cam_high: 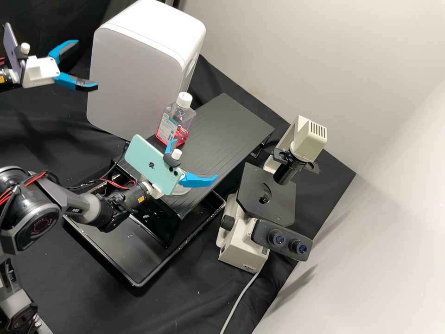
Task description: Place the lid on the petri dish
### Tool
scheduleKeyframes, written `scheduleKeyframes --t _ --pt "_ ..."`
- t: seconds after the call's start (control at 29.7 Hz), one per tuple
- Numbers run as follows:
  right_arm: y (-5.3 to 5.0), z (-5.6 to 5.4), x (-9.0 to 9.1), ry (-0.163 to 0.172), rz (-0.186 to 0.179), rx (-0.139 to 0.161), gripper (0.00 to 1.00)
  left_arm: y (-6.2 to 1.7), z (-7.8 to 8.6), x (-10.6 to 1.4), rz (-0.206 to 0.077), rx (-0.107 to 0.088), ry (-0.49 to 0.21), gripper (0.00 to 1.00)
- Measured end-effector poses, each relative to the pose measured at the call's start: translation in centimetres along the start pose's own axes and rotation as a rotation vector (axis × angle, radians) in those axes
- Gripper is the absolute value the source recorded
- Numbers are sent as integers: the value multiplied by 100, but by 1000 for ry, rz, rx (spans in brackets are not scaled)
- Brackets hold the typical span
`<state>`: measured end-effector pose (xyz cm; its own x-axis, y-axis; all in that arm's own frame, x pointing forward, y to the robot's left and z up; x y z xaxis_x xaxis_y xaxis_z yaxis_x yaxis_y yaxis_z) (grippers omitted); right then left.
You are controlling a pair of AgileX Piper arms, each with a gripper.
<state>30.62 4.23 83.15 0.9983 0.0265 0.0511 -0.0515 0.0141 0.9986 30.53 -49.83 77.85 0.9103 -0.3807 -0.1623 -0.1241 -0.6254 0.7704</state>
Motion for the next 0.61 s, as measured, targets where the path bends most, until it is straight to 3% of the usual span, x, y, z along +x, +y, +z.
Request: scheduleKeyframes --t 0.17,0.34,0.4,0.54,0.61 --pt "0 0 0 0 0 0 100 -242 271 -67 -94 13 -123 100" --pt "0 0 0 0 0 0 100 -451 534 -152 -177 -4 -220 100" --pt "0 0 0 0 0 0 100 -517 643 -183 -203 -3 -261 100" --pt "0 0 0 0 0 0 100 -643 824 -266 -252 20 -330 100" --pt "0 0 0 0 0 0 100 -672 888 -310 -269 21 -354 100"
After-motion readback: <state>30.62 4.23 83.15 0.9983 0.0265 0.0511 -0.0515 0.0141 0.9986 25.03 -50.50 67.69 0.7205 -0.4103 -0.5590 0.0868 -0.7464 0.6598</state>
